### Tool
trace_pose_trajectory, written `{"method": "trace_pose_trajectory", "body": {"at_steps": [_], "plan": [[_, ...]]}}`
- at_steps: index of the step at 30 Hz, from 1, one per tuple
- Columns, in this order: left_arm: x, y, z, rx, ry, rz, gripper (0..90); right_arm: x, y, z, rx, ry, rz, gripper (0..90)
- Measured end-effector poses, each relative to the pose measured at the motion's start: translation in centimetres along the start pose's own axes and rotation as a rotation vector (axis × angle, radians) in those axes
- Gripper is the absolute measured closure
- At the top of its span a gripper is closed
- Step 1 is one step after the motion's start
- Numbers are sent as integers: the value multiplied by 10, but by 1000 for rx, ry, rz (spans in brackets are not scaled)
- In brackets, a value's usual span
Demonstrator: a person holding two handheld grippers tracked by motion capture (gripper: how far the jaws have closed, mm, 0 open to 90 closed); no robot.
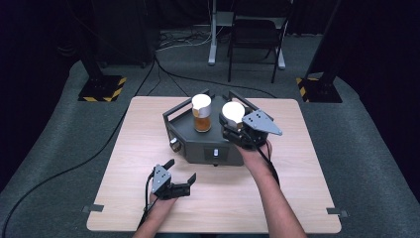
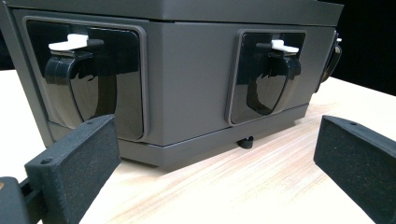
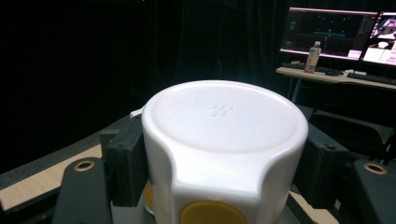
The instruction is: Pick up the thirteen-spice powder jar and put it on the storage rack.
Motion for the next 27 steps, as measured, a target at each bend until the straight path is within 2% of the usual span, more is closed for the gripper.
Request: {"method": "trace_pose_trajectory", "body": {"at_steps": [6,13,27], "plan": [[-1,-1,0,2,-5,-1,2,-2,9,4,-5,-2,-17,295],[-2,-1,0,7,-12,-2,1,-7,18,-1,-1,15,-43,295],[-2,-2,-1,8,-14,-6,1,-12,38,-7,-38,26,-87,295]]}}
Point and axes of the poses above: each handheld gripper's, and its own axes: y roughly forward along the jaws, z roughly out of its top, x roughly to its right, the point moved 1 cm from there along y, roughly forward along the jaws, and after that the axes turned 15 degrees about -z, right-handed, at the moved point
